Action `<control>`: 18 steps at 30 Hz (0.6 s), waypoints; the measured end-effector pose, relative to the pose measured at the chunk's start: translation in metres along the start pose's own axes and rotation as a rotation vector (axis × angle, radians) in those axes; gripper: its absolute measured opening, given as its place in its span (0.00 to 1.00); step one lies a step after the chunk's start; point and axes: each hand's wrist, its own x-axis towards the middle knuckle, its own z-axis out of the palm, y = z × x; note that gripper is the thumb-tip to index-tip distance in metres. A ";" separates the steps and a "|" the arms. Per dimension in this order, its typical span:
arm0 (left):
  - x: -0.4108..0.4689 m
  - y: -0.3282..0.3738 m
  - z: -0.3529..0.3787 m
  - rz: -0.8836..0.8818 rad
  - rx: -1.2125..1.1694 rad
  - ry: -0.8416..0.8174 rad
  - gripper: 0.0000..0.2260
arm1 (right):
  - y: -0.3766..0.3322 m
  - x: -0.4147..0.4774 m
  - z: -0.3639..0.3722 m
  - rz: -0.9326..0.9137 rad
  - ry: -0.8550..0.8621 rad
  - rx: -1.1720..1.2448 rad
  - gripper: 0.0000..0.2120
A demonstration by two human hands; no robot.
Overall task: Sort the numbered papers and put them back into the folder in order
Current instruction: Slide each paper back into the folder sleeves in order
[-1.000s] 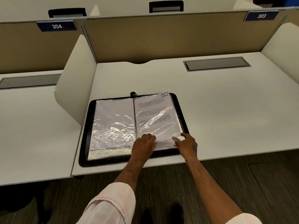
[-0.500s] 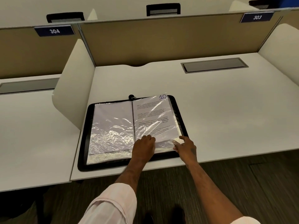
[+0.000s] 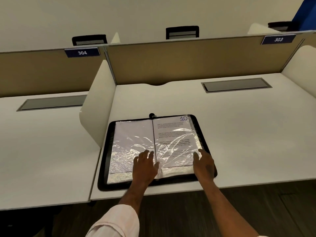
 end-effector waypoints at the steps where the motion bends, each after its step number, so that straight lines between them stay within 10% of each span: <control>1: 0.000 -0.006 -0.003 -0.037 0.012 -0.023 0.27 | -0.004 -0.002 0.008 -0.063 -0.052 -0.046 0.21; 11: 0.006 -0.063 -0.015 -0.362 -0.022 -0.204 0.37 | -0.025 -0.008 0.092 -0.559 -0.525 -0.685 0.47; 18: 0.024 -0.085 -0.017 -0.614 -0.113 -0.223 0.41 | -0.047 0.010 0.134 -0.671 -0.662 -0.769 0.42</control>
